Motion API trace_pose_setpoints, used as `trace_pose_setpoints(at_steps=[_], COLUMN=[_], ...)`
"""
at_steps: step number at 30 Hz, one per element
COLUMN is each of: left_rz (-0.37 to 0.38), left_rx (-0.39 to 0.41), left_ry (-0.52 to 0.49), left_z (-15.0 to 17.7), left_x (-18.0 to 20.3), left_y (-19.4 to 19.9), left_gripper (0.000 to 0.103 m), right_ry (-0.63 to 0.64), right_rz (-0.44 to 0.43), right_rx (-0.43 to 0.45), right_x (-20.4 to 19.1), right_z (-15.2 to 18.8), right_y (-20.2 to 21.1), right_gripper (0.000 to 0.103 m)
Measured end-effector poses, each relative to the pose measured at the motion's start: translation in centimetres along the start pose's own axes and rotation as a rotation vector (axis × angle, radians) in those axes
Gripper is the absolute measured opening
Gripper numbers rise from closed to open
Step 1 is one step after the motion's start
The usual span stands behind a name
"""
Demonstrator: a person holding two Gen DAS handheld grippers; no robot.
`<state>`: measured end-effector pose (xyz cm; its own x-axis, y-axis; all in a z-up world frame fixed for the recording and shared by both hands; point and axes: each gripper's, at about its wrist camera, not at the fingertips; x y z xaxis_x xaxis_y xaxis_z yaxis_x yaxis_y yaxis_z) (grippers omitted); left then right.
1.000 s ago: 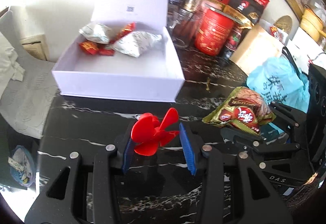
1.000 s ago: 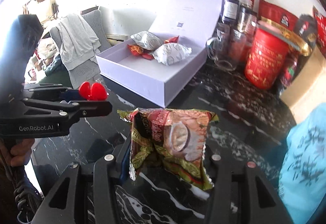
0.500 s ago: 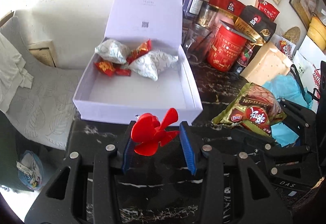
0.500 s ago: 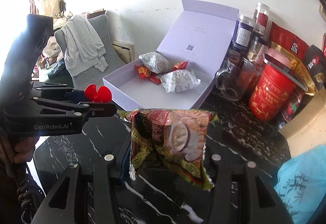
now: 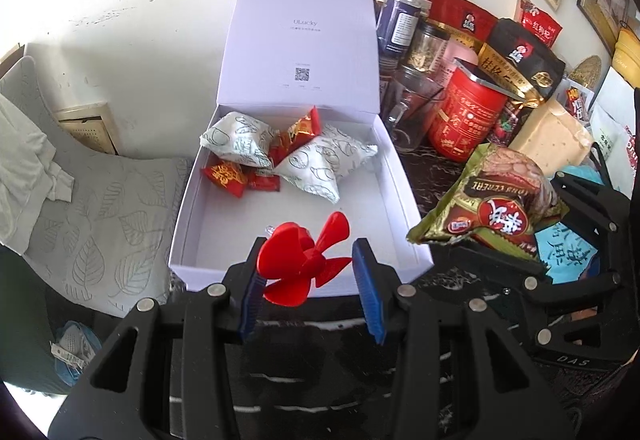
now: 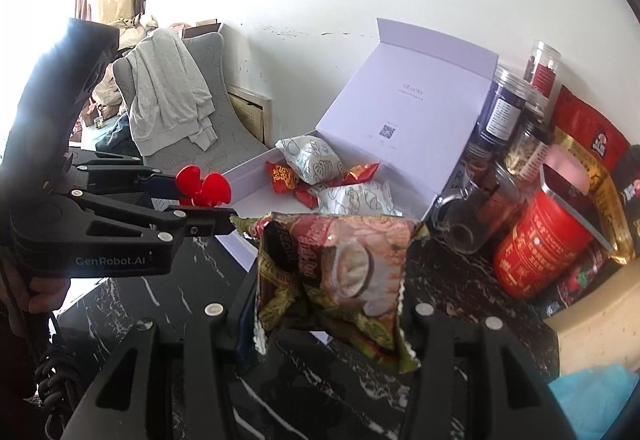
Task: Organize objects
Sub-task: 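Lift and carry the red pinwheel and cereal bag toward the lavender box, then lower the pinwheel into the box with the left tool while the right tool lowers the cereal bag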
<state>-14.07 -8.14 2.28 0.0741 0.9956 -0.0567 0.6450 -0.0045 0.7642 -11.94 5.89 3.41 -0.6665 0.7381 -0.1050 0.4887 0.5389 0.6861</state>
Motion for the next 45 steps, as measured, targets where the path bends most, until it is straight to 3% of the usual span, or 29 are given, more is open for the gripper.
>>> trace_pose_setpoints(at_steps=[16,24,45], left_rz=[-0.033,-0.110,-0.134], left_rx=[-0.029,0.009,-0.133], left_ry=[0.039,0.054,-0.052], left_z=[-4.1,-7.1,-4.4], left_x=[-0.9,-1.0,0.1], left_y=[-6.5,-8.1,-12.8], left_gripper=[0.041,0.041,0.041], right_ry=[0.019,0.038,0.077], right_rz=[-0.027,-0.062,-0.139], right_rx=[-0.008,-0.003,-0.155], right_x=[4.5,7.1,7.1], right_z=[-3.9,-5.8,-3.7], right_y=[-5.1,-6.7,-11.8], right_gripper=[0.051,0.051,0.051])
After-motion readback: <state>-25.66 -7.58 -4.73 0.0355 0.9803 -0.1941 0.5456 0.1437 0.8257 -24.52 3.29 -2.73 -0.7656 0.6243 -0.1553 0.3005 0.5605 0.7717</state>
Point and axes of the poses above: each gripper's, at about its wrist camera, not at the fingertips, and y roughly against the way its jaws point, x to its right, z to its underside, and after that the axes turned 14 degrees about -z, right-handed
